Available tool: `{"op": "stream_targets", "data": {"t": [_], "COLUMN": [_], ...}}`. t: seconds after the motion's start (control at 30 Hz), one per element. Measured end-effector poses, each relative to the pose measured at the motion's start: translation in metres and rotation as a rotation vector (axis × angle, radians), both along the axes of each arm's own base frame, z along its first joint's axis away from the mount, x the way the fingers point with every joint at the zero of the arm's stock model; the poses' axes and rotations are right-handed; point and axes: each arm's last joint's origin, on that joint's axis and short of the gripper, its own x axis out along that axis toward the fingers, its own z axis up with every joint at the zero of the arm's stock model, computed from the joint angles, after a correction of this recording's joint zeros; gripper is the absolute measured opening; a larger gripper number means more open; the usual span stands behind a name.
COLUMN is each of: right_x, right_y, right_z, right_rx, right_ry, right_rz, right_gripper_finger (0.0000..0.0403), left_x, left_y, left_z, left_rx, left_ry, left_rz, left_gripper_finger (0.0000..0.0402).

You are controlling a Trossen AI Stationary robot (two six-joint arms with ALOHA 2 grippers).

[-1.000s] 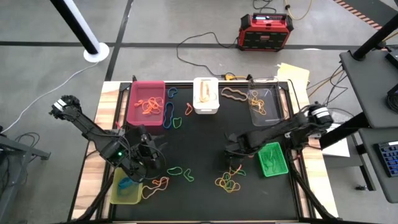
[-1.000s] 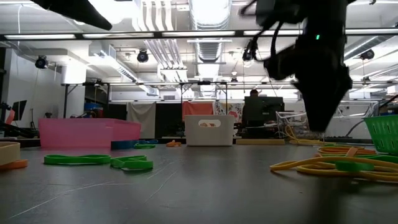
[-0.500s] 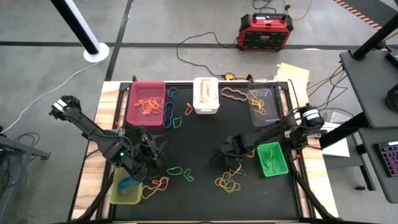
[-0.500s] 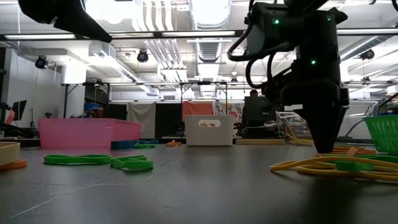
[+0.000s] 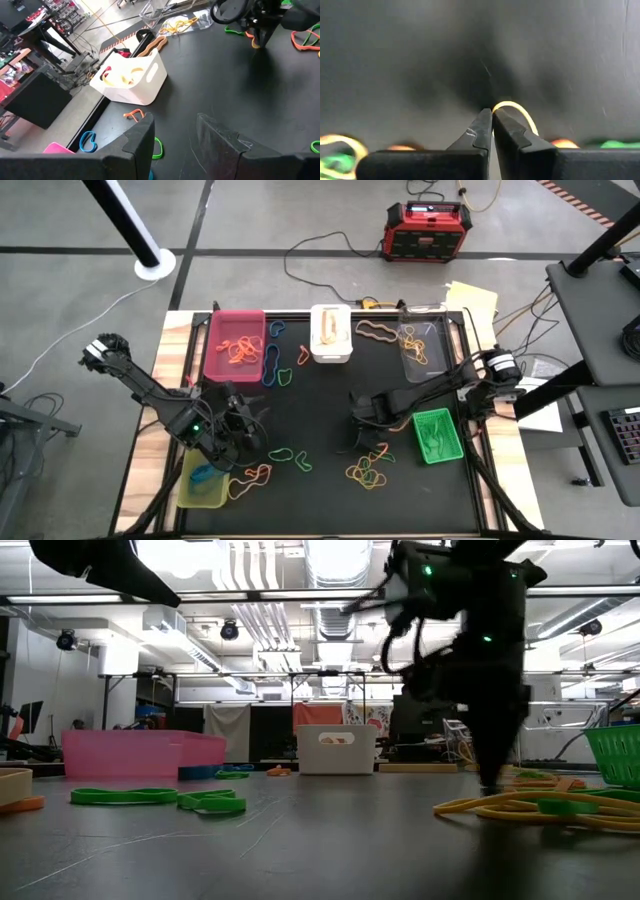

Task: Sort rubber bands into baskets
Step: Put the yellow rubber band into the transparent bin

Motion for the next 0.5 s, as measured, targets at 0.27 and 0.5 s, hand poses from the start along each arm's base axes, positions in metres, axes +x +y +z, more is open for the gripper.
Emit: {"op": "stream_targets", "data": {"t": [0.27,0.5], "right_x": [0.027,0.053], "right_y": [0.003,0.000], "right_z": [0.031,0.056], "right_rx": [-0.038,-0.295], "right_ry": [-0.411,-0.767], "right_rz": [0.104,0.134], "right_gripper_finger": [0.0008,0.0008], "left_x": [0.000,0.001], "left_y": [0.000,0.000], "left_z": [0.000,0.000], "left_rx": [-0.004,-0.006], "left_ry": [-0.005,-0.008], "left_rz": [0.000,0.000], "left_gripper_finger": [0.0132,0.0132]}}
